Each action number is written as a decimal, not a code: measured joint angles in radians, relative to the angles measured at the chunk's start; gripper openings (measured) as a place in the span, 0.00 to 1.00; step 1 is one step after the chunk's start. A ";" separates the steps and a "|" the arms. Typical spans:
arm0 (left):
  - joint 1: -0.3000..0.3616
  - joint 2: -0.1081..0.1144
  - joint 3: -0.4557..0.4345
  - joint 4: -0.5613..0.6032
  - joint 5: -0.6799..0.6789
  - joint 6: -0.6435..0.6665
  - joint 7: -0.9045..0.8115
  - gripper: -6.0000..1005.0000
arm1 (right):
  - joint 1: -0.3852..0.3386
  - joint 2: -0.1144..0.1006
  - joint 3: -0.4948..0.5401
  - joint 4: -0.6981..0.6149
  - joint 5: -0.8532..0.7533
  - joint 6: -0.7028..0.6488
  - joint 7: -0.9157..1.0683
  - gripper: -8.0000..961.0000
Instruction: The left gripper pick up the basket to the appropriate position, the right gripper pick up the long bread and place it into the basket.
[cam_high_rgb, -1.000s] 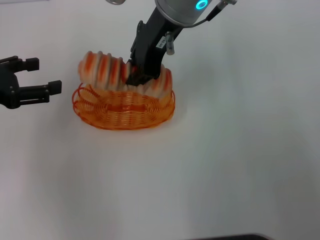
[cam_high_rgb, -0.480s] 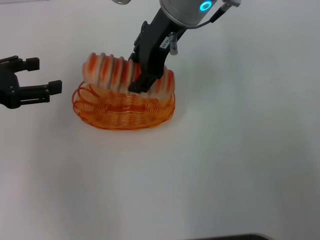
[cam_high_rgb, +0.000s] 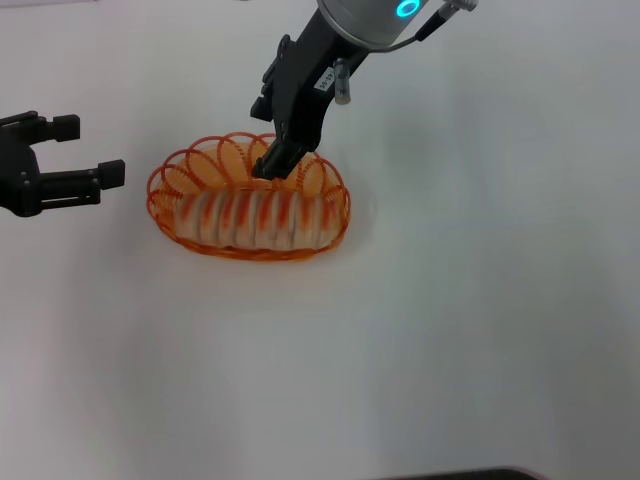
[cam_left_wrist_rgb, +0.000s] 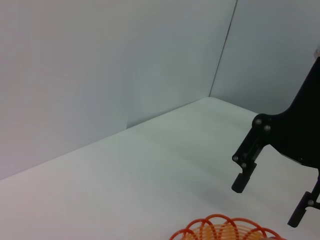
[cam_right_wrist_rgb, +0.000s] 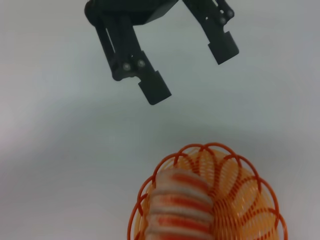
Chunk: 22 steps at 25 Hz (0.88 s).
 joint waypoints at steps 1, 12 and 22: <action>0.000 0.000 0.000 0.000 0.000 0.000 0.000 0.87 | -0.005 -0.001 0.001 -0.001 0.006 0.006 0.002 0.75; -0.003 0.000 0.000 -0.001 -0.003 0.000 -0.002 0.87 | -0.090 -0.023 0.158 -0.012 0.113 0.053 -0.057 0.75; -0.008 -0.001 0.002 -0.009 -0.023 0.001 -0.002 0.87 | -0.264 -0.030 0.381 -0.017 0.315 0.042 -0.254 0.74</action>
